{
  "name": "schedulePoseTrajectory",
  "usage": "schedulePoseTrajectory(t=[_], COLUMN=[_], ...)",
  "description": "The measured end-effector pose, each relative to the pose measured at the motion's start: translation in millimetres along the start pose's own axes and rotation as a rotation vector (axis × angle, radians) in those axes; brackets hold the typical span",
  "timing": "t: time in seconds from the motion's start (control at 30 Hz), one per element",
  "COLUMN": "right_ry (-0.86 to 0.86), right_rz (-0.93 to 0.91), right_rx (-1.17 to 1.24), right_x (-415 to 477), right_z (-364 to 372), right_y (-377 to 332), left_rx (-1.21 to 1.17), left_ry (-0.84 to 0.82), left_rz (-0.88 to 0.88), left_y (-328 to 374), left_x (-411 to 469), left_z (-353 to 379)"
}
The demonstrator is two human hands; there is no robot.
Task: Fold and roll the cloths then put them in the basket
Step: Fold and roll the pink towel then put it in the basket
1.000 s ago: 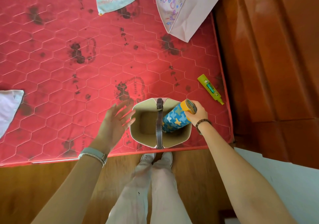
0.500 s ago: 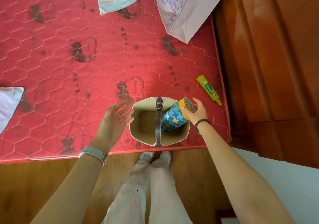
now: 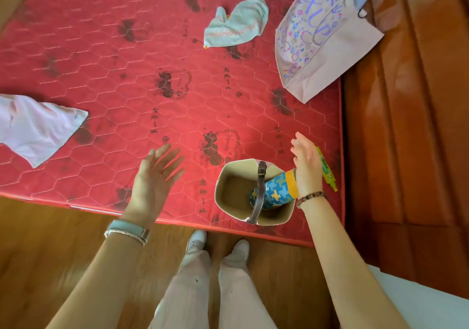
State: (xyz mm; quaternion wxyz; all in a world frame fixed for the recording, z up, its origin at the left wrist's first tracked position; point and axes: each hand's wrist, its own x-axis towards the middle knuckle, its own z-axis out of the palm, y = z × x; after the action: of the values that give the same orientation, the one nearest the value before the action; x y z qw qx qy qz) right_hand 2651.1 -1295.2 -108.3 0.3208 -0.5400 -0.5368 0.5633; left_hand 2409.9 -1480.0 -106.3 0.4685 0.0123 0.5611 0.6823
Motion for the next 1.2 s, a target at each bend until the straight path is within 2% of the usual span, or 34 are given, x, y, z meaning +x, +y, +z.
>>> schedulePoseTrajectory(t=[0.27, 0.73, 0.93, 1.2], right_ry=[-0.361, -0.633, -0.786, -0.952], right_rz=[0.014, -0.038, -0.058, -0.012], right_rx=[0.234, 0.222, 0.206, 0.174], right_x=[-55, -167, -217, -255], right_z=[69, 289, 386, 485], right_y=[-76, -137, -147, -157], left_rx=[-0.027, -0.096, -0.072, -0.083], left_ry=[0.089, 0.228, 0.275, 0.393], left_rz=[0.201, 0.391, 0.524, 0.597], left_y=[67, 178, 223, 248], left_x=[-37, -99, -130, -152], left_z=[-75, -261, -341, -413])
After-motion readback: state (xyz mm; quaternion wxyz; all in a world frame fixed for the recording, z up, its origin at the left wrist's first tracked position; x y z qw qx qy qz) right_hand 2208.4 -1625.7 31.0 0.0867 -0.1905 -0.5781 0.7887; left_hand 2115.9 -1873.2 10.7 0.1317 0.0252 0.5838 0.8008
